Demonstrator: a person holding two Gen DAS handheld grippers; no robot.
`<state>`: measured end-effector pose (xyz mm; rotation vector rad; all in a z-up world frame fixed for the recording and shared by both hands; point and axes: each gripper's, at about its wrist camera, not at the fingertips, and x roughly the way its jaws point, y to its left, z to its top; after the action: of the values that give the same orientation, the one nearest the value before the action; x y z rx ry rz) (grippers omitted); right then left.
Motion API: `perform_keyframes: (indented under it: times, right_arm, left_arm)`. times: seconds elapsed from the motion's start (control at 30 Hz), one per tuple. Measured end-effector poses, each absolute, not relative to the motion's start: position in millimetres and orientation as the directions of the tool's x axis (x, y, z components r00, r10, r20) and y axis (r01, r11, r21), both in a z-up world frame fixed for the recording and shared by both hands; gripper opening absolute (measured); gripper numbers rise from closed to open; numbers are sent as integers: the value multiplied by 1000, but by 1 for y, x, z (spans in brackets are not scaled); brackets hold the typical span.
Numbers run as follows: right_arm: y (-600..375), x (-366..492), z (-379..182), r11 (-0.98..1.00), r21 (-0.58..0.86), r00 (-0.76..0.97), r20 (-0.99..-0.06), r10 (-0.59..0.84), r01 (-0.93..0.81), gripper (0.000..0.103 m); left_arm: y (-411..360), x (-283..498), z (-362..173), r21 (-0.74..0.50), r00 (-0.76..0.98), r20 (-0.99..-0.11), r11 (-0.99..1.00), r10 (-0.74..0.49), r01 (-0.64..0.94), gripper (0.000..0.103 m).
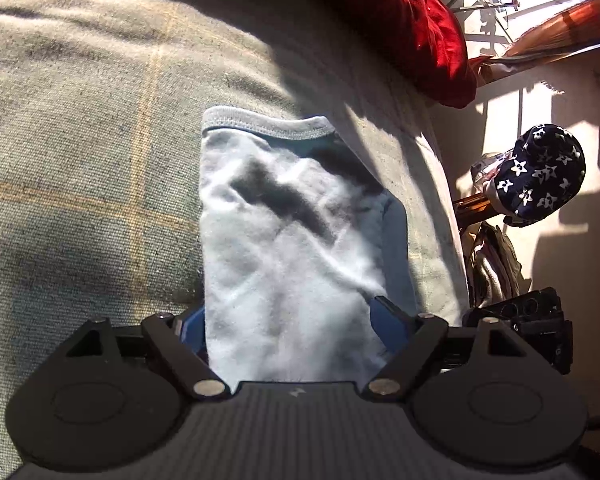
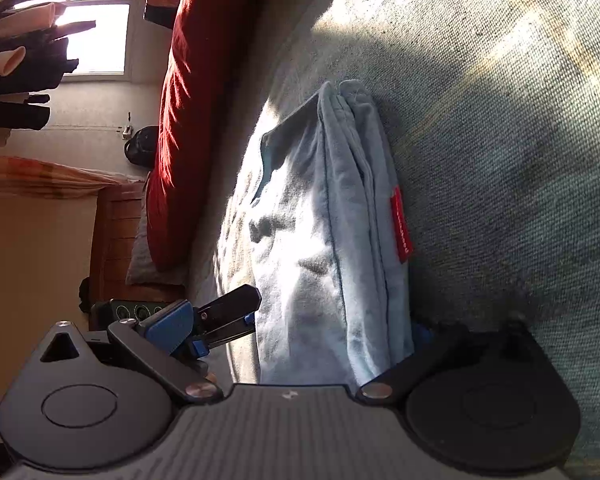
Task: Fold clothes
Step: 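Bring both open grippers to the edge of the folded light-blue shirt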
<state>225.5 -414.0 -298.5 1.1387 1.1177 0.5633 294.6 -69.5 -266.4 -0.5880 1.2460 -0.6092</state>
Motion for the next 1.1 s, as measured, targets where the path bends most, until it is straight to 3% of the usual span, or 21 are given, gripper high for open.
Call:
perform_keyframes:
  times: [1.1]
  right_arm:
    - [-412,220,-301,337,922,479,-386,788,189,103]
  left_arm:
    - [-67,292,-267,-715,225,-664,693,-713,90,81]
